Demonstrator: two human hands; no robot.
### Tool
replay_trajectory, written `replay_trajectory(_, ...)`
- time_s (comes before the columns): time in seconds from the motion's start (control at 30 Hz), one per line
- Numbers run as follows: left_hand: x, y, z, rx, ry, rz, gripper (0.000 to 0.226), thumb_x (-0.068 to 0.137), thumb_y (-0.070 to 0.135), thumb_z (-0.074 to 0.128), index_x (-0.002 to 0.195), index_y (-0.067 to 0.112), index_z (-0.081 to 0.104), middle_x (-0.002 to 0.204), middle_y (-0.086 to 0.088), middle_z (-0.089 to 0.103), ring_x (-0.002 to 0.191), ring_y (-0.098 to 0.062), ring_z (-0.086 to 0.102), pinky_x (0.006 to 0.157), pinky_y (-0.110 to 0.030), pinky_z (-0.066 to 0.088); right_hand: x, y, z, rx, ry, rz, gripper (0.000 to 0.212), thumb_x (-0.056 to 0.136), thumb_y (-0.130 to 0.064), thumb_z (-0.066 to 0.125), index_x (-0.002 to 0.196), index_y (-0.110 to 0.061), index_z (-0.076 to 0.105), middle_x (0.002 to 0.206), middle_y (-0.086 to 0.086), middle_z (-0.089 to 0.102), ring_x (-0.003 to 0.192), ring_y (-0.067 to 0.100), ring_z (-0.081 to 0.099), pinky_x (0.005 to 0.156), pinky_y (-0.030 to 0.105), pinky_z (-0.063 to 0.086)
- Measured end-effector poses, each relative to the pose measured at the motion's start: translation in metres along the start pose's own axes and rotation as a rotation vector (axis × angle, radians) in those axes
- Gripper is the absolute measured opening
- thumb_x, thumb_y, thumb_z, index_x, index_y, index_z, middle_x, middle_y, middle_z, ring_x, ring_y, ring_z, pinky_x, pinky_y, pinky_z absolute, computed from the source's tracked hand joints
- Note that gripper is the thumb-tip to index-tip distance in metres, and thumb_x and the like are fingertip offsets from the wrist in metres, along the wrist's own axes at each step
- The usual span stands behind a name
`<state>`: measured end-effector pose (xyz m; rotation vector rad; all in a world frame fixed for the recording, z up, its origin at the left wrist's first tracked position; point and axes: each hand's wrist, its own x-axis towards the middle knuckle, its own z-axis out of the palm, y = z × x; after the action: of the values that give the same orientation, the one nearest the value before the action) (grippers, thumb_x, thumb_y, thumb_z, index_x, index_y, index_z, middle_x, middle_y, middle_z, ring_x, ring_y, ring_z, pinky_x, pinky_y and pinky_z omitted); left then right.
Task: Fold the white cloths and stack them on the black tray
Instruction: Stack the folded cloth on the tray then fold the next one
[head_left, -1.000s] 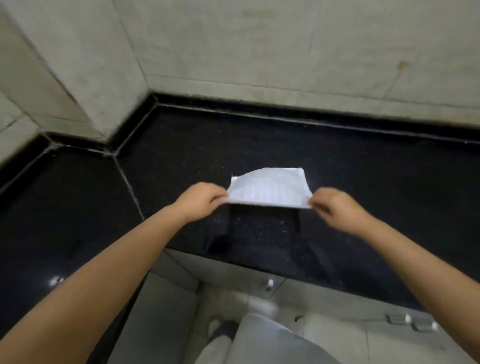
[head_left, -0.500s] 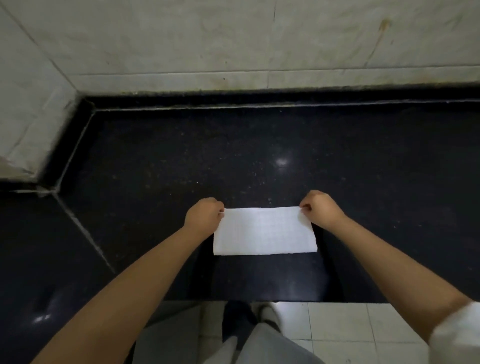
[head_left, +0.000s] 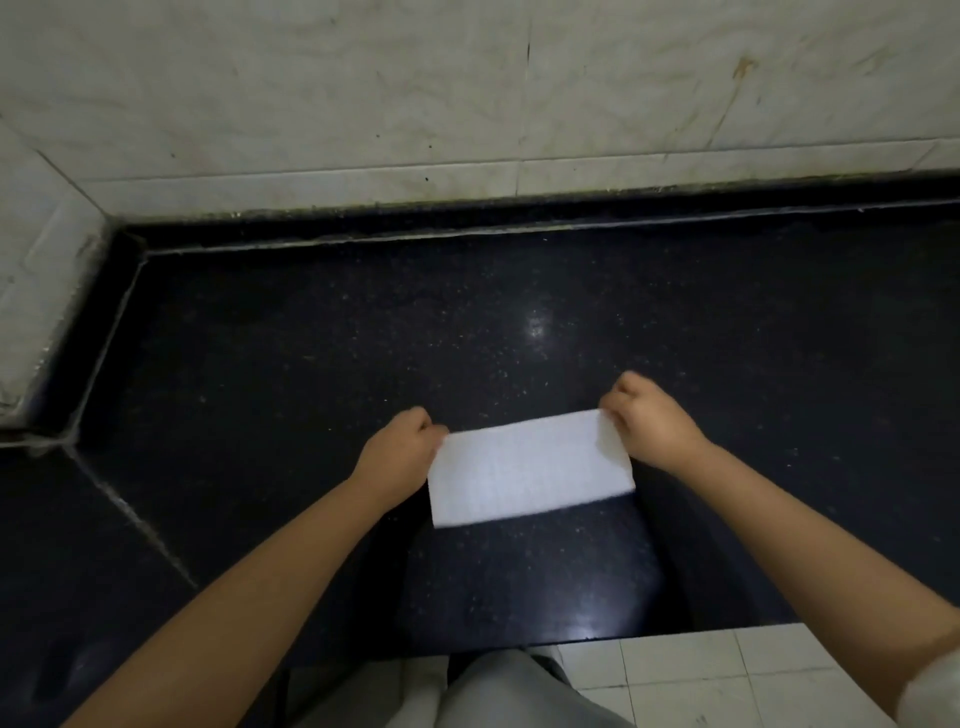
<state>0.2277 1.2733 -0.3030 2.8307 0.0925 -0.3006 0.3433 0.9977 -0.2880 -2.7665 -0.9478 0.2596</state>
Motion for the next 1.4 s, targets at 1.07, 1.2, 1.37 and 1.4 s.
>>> replay_trajectory(1.07,-0.006,0.008,0.058,0.062,-0.058,-0.201,0.065,0.099,0.042,0.023,0.148,0.009,-0.004,0.158,-0.005,-0.012,0.146,-0.019,-0.012,0.118,-0.035,-0.007,-0.030,-0.070,0.051,0.387,0.223,0.857,0.013,0.085,-0.014,0.052,0.083,-0.002,0.058,0.088,0.013,0.060,0.091,0.031,0.051,0.077,0.035,0.033)
replay_trajectory(1.2,-0.008,0.003,0.056,0.009,-0.043,-0.171,0.064,0.098,0.045,0.018,0.149,0.010,0.000,0.158,-0.005,-0.008,0.146,-0.018,-0.010,0.118,-0.037,-0.006,-0.020,-0.100,0.027,0.761,0.441,0.687,0.017,0.083,-0.005,0.055,0.069,-0.007,0.046,0.060,-0.001,0.045,0.058,0.016,0.042,0.052,0.017,0.035)
replay_trajectory(1.37,-0.025,-0.023,0.043,-0.117,0.168,-0.246,0.085,0.077,0.050,-0.005,0.147,0.007,0.019,0.158,-0.007,0.011,0.146,-0.019,0.001,0.116,-0.036,-0.005,0.008,-0.159,0.040,0.668,0.571,0.331,0.004,0.078,0.000,0.057,0.075,-0.001,0.060,0.067,0.009,0.058,0.056,0.010,0.045,0.058,0.012,0.034)
replay_trajectory(1.4,-0.031,-0.030,0.041,-0.122,0.193,-0.267,0.085,0.078,0.050,-0.004,0.146,0.006,0.022,0.157,-0.008,0.013,0.146,-0.020,0.002,0.116,-0.037,-0.004,0.013,-0.168,0.053,0.611,0.538,0.250,0.005,0.074,-0.001,0.057,0.076,0.001,0.062,0.068,0.011,0.062,0.059,0.013,0.050,0.061,0.015,0.036)
